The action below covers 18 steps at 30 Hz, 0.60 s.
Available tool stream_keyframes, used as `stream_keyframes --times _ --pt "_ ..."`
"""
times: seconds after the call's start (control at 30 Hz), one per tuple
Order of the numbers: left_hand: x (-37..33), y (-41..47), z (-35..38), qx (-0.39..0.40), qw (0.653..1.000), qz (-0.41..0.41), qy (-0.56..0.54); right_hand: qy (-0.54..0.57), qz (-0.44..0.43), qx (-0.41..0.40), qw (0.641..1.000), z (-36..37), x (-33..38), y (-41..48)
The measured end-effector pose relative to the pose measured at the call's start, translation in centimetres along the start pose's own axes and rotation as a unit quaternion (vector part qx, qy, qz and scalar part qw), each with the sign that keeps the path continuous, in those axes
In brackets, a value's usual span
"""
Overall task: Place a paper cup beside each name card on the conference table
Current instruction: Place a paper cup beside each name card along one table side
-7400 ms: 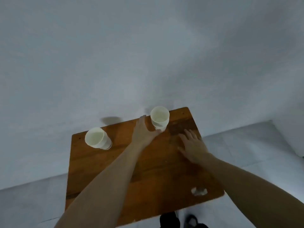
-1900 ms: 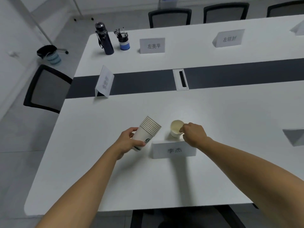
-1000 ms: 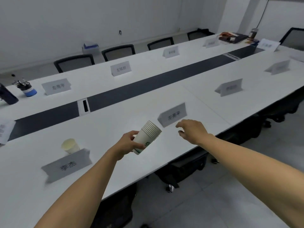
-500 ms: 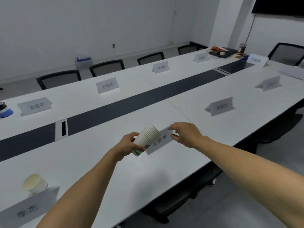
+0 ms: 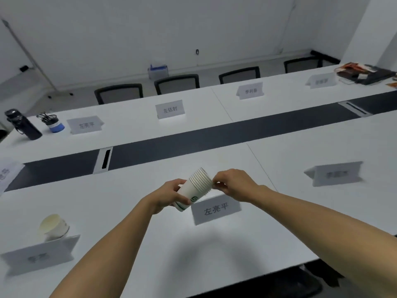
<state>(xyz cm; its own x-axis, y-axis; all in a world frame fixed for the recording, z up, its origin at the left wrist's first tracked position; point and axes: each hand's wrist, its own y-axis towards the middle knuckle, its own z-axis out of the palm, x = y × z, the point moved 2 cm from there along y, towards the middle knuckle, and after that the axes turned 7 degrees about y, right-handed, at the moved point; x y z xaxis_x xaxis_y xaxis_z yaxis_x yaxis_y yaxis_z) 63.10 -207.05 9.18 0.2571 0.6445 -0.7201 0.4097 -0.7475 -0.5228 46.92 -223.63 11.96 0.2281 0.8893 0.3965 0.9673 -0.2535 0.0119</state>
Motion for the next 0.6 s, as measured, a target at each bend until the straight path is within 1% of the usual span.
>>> stream_keyframes --times 0.2,0.33,0.5,0.6 --pt "-1.4 1.3 2.0 -0.052 0.996 -0.047 -0.05 0.03 -0.061 0.04 0.997 -1.2 -4.0 3.1" --pt "-0.8 1.3 3.1 -0.078 0.991 -0.085 -0.073 0.042 -0.089 0.058 0.993 -0.7 -5.3 4.3" --pt "0.4 1.4 2.5 -0.096 0.986 -0.11 -0.083 0.055 -0.088 0.081 0.991 -0.2 -6.2 6.4" --pt "1.9 1.7 1.4 -0.12 0.978 -0.134 -0.102 0.072 -0.067 0.067 0.993 -0.4 -7.1 8.4"
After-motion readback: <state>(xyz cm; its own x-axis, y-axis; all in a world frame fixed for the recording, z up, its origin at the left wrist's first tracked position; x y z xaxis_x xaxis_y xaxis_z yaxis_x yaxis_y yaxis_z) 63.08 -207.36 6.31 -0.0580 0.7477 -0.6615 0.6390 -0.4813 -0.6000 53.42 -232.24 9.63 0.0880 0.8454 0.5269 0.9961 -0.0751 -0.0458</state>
